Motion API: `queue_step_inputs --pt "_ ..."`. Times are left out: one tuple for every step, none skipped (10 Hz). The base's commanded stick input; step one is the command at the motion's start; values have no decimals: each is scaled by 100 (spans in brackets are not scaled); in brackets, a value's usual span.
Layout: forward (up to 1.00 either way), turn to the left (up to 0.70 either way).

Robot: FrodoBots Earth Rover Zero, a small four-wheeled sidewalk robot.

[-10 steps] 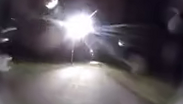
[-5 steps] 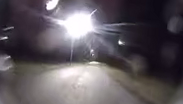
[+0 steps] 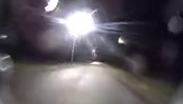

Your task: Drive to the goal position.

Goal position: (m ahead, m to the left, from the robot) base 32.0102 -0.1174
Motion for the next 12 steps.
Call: queue_step_inputs --pt "100 10" --pt "100 3" --pt "100 2" --pt "100 2" --pt "100 3" --pt "100 3" --pt "100 2" --pt "100 0" --pt "100 0" --pt "100 0" --pt "100 0" --pt "100 0"
